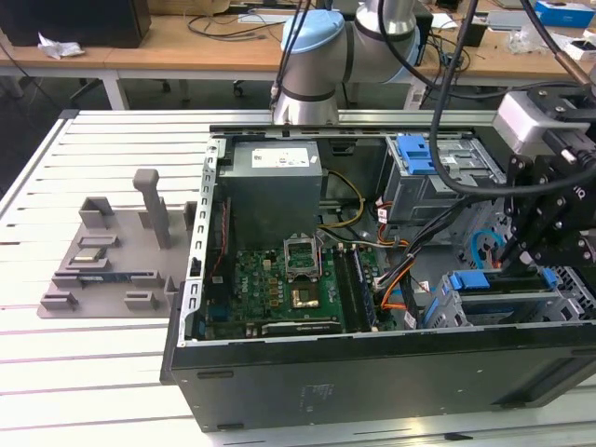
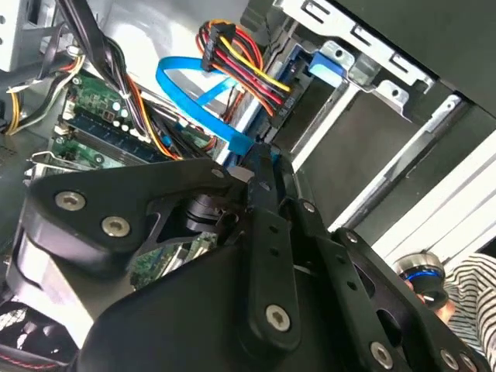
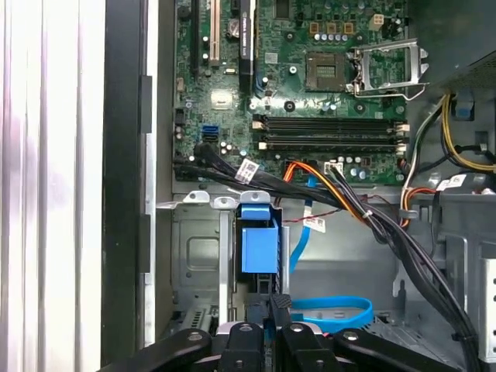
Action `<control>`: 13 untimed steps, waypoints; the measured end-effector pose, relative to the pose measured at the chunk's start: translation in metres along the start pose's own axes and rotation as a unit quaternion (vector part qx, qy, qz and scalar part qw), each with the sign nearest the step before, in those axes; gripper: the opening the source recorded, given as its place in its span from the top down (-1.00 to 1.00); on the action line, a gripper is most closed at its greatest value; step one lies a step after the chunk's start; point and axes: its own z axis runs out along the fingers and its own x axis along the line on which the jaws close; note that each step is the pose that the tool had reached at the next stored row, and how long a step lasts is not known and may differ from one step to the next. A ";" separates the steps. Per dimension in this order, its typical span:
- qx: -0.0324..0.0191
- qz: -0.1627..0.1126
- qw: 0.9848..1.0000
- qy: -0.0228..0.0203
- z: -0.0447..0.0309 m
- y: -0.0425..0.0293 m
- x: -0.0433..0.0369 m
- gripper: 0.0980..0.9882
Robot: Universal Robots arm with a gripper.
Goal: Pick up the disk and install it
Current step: 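Insert the second disk wire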
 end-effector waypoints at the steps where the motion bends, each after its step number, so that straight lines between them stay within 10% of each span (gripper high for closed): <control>1: 0.000 -0.001 1.000 0.000 0.0010 -0.0006 -0.0014 0.86; 13: 0.000 -0.009 1.000 0.005 0.0071 -0.0037 -0.0079 0.86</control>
